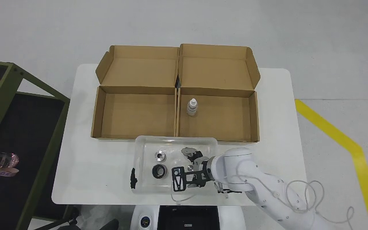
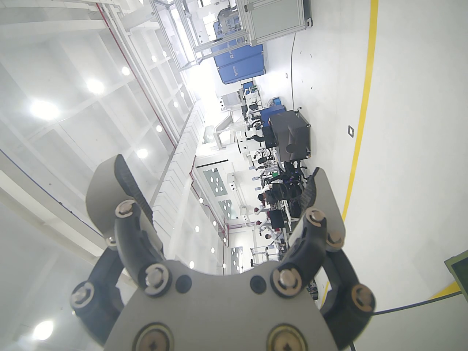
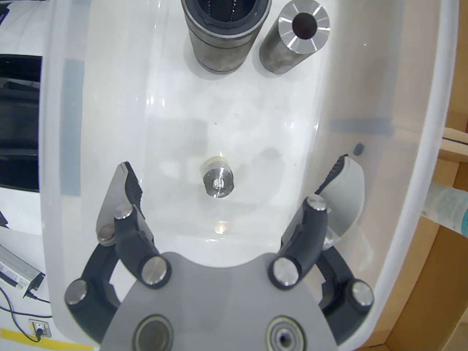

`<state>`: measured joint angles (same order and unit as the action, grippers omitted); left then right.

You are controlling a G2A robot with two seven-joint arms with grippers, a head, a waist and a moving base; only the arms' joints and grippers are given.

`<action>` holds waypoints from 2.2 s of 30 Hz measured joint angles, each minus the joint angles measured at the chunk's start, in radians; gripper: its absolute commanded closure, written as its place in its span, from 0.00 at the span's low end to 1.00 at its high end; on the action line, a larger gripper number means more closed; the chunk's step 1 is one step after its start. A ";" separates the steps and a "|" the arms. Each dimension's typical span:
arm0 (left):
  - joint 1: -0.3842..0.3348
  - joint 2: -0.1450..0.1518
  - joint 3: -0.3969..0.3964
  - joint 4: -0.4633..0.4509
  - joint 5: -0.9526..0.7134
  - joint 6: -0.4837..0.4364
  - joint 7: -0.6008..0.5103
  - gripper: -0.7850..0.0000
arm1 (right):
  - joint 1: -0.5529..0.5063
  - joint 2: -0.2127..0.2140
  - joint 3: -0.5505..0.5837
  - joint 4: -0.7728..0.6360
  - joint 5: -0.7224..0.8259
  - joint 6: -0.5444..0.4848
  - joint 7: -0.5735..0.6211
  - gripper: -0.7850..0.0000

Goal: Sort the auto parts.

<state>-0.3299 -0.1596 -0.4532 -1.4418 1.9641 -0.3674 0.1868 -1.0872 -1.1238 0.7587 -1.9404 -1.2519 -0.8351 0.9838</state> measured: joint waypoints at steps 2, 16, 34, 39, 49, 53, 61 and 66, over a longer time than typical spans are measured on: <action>0.000 0.000 0.000 0.000 0.000 0.000 0.000 0.00 | 0.005 -0.001 -0.008 0.011 -0.003 0.001 0.000 0.26; 0.000 0.000 0.000 0.000 0.000 0.000 0.000 0.00 | 0.032 -0.003 -0.045 0.055 -0.015 0.019 0.021 0.78; 0.000 0.000 0.000 0.000 0.000 0.000 0.000 0.00 | 0.051 0.012 -0.037 -0.045 -0.024 -0.001 -0.025 1.00; 0.000 0.000 0.000 0.000 0.000 0.000 0.000 0.00 | 0.045 0.019 -0.011 -0.114 -0.043 -0.004 -0.065 1.00; 0.000 0.000 0.000 0.000 0.000 0.000 0.000 0.00 | 0.035 0.032 0.056 -0.173 -0.089 0.017 -0.162 1.00; 0.000 0.000 0.000 0.000 0.000 0.000 0.000 0.00 | 0.020 0.040 0.102 -0.196 -0.112 0.036 -0.209 1.00; 0.000 0.000 0.000 0.000 0.000 0.000 0.000 0.00 | -0.002 0.050 0.176 -0.193 -0.132 0.059 -0.302 1.00; 0.000 0.000 0.000 0.000 0.000 0.000 0.000 0.00 | -0.005 0.054 0.223 -0.170 -0.096 0.073 -0.370 1.00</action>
<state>-0.3299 -0.1596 -0.4532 -1.4418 1.9641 -0.3674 0.1868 -1.0924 -1.0701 0.9817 -2.1099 -1.3484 -0.7617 0.6138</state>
